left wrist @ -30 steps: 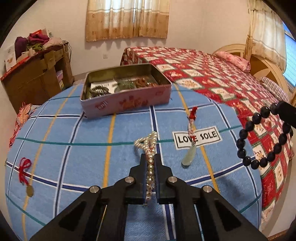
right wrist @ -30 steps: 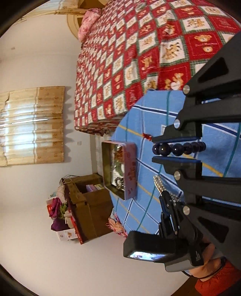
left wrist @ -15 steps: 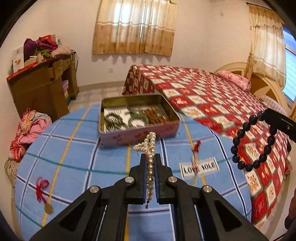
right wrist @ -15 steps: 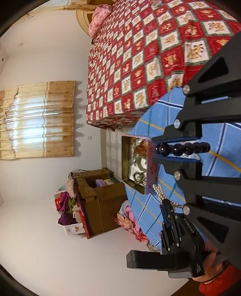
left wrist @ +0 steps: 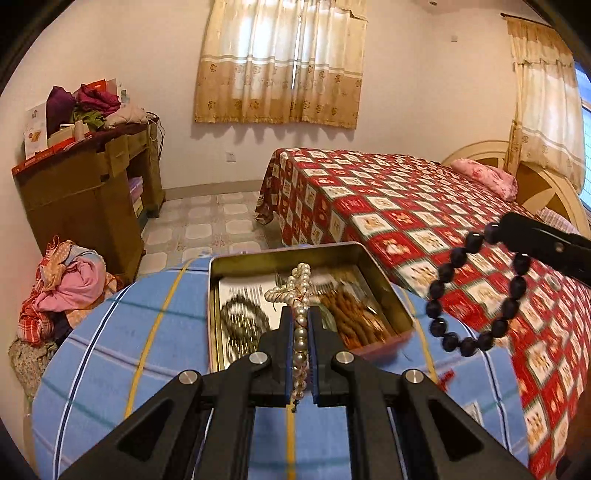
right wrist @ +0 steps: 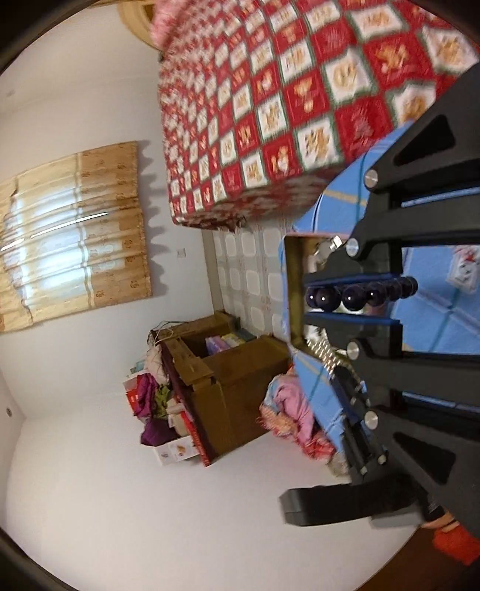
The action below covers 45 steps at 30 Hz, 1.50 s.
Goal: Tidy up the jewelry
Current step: 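Carry the pearl necklace and purple beads into the pink tin, then open both tools inside the tin and withdraw them, then lower the left tool and grasp the red cord with gold coin pendant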
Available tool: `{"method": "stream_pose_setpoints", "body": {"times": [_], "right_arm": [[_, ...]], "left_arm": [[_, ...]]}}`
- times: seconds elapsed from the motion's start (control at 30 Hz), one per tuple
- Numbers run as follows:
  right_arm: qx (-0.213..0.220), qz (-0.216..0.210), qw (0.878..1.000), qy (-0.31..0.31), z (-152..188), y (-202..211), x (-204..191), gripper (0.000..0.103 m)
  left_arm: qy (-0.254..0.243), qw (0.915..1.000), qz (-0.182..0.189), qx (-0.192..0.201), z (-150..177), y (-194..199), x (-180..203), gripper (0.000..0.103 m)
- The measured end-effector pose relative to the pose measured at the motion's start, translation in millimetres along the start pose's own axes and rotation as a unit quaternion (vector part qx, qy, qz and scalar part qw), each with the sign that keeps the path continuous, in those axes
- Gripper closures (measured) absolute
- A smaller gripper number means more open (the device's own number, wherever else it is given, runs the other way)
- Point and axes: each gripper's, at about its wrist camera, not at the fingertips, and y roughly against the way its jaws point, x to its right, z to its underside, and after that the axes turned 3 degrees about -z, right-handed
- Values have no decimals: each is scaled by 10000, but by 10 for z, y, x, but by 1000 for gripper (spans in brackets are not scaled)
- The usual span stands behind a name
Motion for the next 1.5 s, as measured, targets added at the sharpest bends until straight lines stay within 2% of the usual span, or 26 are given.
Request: {"method": "stream_pose_setpoints", "body": {"times": [0.17, 0.27, 0.6, 0.7, 0.73, 0.77, 0.8, 0.83, 0.87, 0.9, 1.0, 1.17, 1.33, 1.5], "right_arm": [[-288, -128, 9989, -333, 34, -611, 219, 87], [-595, -29, 9965, -586, 185, -882, 393, 87], [-712, 280, 9957, -528, 340, -832, 501, 86], [-714, 266, 9955, -562, 329, -814, 490, 78], [-711, 270, 9955, -557, 318, -780, 469, 71], [-684, 282, 9958, -537, 298, -758, 451, 67], [-638, 284, 9964, -481, 272, -718, 422, 64], [-593, 292, 9969, -421, 250, -656, 377, 64], [-561, 307, 9973, -371, 235, -605, 346, 64], [-517, 345, 9976, -313, 229, -529, 298, 64], [-396, 443, 9979, -266, 278, -267, 194, 64], [-350, 366, 9979, -394, 539, 176, 19, 64], [-573, 235, 9974, -364, 904, 394, -215, 64], [-833, 103, 9960, -319, 1180, 506, -404, 64]], "left_arm": [[31, 9998, -155, -79, -20, -404, -91, 97], [25, 9996, -172, -217, 29, -612, -115, 97], [70, 9973, -373, -635, 192, -917, -158, 97], [-47, 9963, -495, -706, 187, -888, -109, 94], [-64, 9961, -516, -712, 172, -867, -100, 85], [-59, 9961, -534, -697, 159, -834, -94, 65], [-2, 9964, -564, -635, 147, -750, -99, 52], [60, 9966, -586, -575, 138, -696, -109, 29], [159, 9971, -589, -452, 132, -605, -124, 23], [252, 9977, -535, -340, 133, -482, -143, 23], [356, 9972, -535, -378, 167, -275, -152, 23], [384, 9963, -681, -362, 476, 248, -184, 23], [368, 9941, -885, -505, 852, 634, -161, 23], [348, 9910, -1074, -724, 1134, 848, -98, 23]]}}
